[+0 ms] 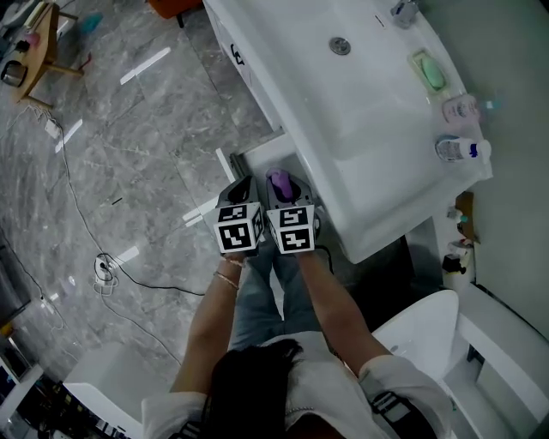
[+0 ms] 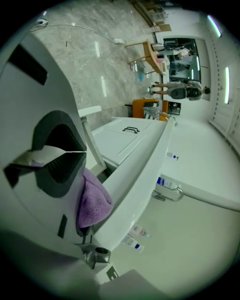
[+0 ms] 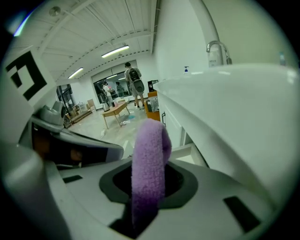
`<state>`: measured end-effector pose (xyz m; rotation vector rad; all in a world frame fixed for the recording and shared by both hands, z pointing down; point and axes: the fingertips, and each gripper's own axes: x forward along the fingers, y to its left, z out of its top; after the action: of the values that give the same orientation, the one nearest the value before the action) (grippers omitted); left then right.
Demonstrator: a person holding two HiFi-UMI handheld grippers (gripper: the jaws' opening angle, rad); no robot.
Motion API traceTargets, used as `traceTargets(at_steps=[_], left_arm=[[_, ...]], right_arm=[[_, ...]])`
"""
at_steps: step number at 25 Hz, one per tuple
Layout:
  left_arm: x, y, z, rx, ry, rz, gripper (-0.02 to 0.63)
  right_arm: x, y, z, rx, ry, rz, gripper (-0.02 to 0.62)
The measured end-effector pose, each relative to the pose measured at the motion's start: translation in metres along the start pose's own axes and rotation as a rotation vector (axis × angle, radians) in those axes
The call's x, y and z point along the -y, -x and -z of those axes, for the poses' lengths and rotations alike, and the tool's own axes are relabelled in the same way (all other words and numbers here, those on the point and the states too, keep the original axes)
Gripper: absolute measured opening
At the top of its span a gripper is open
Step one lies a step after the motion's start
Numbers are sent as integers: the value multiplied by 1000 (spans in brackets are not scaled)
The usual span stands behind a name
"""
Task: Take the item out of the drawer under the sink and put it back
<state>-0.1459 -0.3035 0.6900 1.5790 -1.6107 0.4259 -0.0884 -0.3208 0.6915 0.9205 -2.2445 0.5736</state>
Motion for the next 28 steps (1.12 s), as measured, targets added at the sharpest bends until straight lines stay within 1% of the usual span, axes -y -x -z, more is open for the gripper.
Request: traceTargets(at_steps=[4, 8, 14, 19, 21, 23, 26, 27, 28], left_arm=[[-17, -17, 10, -31, 29, -23, 11], [-32, -25, 14, -39, 52, -41, 11], [-31, -42, 16, -52, 56, -41, 11], [-29, -52, 16, -71, 8, -27, 11], [-30, -55, 16, -72, 10, -26, 11], [-30, -59, 18, -72, 32, -22, 11], [-32, -61, 23, -81, 54, -21, 11], [-33, -61, 23, -84, 55, -21, 11], [-34, -61, 23, -86, 55, -21, 11]], right_arm=[[11, -21, 13, -30, -32, 20, 101], [19, -43, 33, -70, -55, 33, 101], [26, -69, 51, -58, -62, 14, 101], [40, -88, 67, -130, -83, 65, 103], [42, -94, 73, -162, -82, 68, 103], [43, -98, 81, -199, -71, 61, 104], [41, -99, 90, -243, -68, 44, 128], [41, -99, 89, -236, -72, 43, 131], [40, -100, 87, -223, -80, 44, 148]])
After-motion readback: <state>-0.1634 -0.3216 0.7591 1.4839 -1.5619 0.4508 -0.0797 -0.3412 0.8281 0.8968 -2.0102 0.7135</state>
